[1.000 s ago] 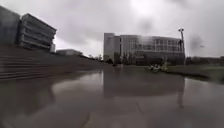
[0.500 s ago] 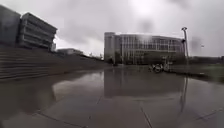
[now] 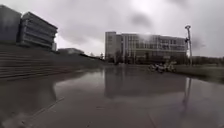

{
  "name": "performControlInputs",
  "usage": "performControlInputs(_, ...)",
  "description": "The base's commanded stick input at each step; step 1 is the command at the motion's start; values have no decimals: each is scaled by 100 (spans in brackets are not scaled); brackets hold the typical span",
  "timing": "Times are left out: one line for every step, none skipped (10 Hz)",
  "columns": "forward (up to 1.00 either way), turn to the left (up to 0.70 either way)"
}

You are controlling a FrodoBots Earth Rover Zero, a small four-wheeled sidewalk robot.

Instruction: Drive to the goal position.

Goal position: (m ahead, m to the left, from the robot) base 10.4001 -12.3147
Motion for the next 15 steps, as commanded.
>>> performControlInputs(70,-24)
performControlInputs(70,-5)
performControlInputs(70,0)
performControlInputs(70,0)
performControlInputs(70,0)
performControlInputs(70,0)
performControlInputs(70,0)
performControlInputs(70,0)
performControlInputs(70,0)
performControlInputs(70,0)
performControlInputs(70,0)
performControlInputs(70,0)
performControlInputs(70,0)
performControlInputs(70,0)
performControlInputs(70,0)
